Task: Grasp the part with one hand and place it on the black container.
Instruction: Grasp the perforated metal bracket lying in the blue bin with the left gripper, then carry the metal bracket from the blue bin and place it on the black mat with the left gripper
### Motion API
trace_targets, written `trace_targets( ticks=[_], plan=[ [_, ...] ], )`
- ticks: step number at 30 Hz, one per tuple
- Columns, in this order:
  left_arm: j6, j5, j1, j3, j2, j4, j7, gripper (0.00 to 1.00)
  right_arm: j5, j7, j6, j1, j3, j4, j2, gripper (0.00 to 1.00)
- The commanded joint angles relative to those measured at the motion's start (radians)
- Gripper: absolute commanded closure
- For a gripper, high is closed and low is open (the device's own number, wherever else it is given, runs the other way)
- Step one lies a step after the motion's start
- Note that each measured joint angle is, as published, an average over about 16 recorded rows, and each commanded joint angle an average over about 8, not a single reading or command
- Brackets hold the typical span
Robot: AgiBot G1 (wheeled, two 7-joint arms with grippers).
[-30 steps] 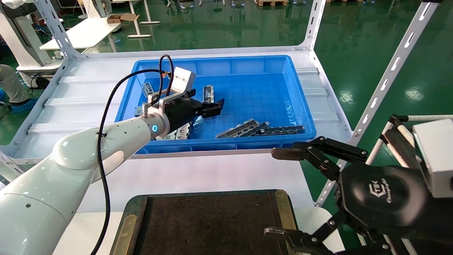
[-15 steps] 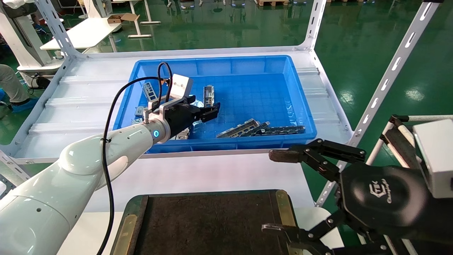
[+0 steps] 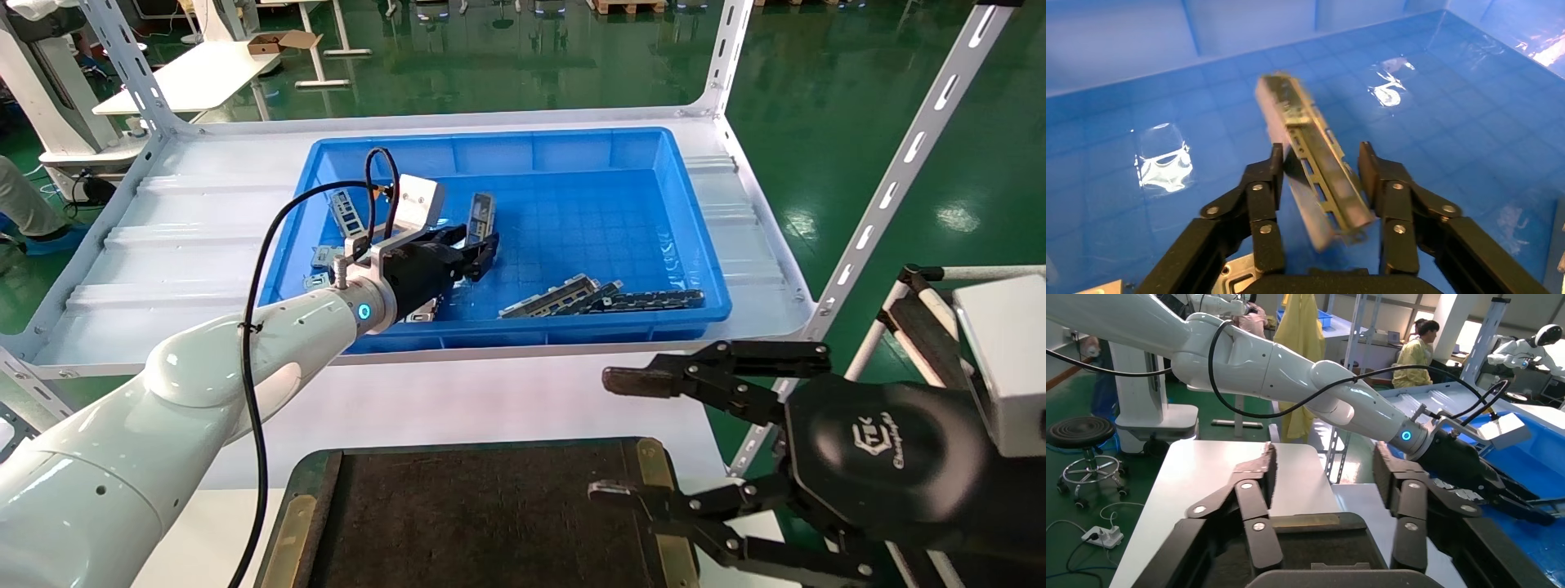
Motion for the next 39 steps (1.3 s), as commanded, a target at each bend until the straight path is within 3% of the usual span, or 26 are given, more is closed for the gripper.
trace_targets(
  ticks=[1,13,20,29,39],
  plan=[
    [-0.006,-0.015,-0.001,0.015,0.000,0.001,0.002,1.00,0.000,0.000,0.000,0.000,0.000,0.000,0.000,1.00],
    [0.002,-0.102,-0.012,0.055,-0.008,-0.025,0.062,1.00,0.000,0.000,0.000,0.000,0.000,0.000,0.000,1.00],
    [0.121,-0.172,-0.023,0.004,-0.046,-0.091,0.175,1.00,0.000,0.000,0.000,0.000,-0.001,0.000,0.000,1.00],
    [0.433,-0.297,0.011,-0.097,-0.202,-0.263,0.307,1.00,0.001,0.000,0.000,0.000,-0.001,0.000,0.000,1.00],
    [0.646,-0.380,0.123,-0.118,-0.415,-0.564,0.260,1.00,0.001,0.000,0.000,0.000,-0.001,0.000,0.000,1.00]
  ],
)
